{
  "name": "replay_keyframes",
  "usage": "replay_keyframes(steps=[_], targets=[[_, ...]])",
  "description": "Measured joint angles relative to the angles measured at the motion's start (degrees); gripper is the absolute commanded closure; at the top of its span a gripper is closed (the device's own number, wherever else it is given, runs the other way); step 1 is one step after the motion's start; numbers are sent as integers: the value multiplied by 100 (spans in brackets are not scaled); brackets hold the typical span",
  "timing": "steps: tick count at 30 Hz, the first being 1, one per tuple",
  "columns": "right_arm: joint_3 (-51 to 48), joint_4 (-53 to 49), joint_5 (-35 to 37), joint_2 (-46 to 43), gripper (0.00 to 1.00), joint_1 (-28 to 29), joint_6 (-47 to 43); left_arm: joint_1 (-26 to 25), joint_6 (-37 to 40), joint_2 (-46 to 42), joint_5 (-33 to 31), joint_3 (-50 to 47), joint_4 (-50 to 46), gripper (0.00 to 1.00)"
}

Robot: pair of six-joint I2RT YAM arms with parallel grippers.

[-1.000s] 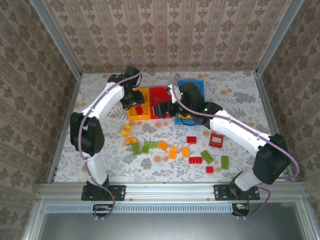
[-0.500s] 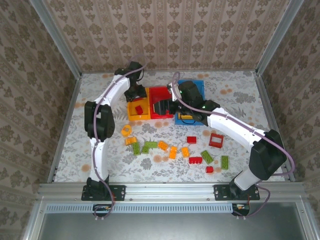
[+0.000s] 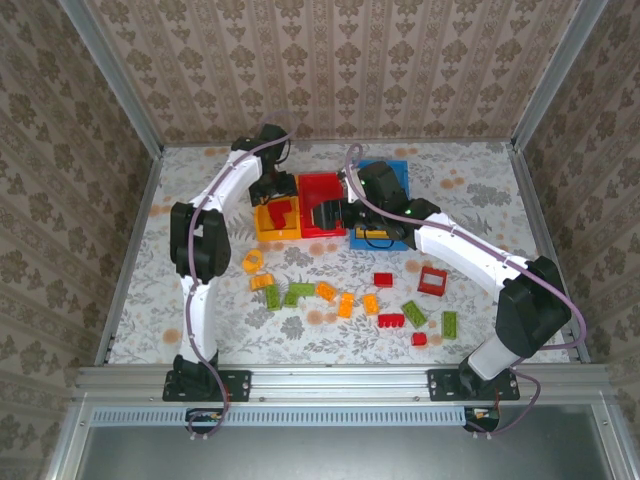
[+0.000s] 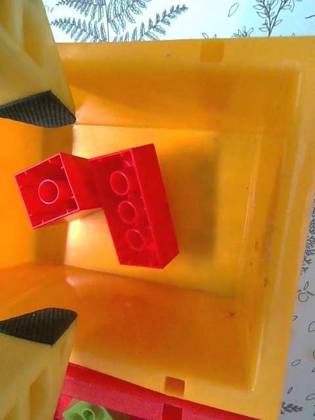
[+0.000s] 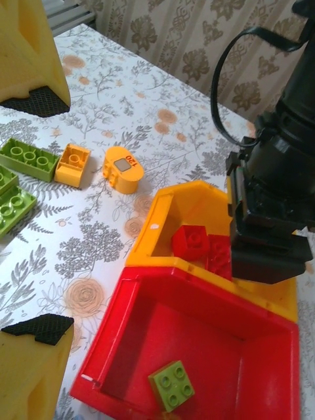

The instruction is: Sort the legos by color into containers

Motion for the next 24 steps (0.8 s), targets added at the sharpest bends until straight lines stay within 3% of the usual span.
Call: replay_keyframes(steps=[6, 10, 15, 20, 24], targets=[[-120, -413, 306, -168, 26, 4, -168, -76, -39, -173, -7, -59, -2, 24], [-566, -903, 592, -553, 29, 81, -262, -208, -70, -767, -46, -442, 57, 24], [-1255, -1711, 839, -828, 29, 409, -273, -662, -31, -2323, 9, -1867, 549, 24], [-1880, -2218, 857, -817, 27, 590, -68, -1596, 116, -4190, 431, -3757, 1305, 24], [-1974, -2249, 857, -616, 28, 649, 149, -2100, 63, -5064, 697, -4878, 1604, 24]])
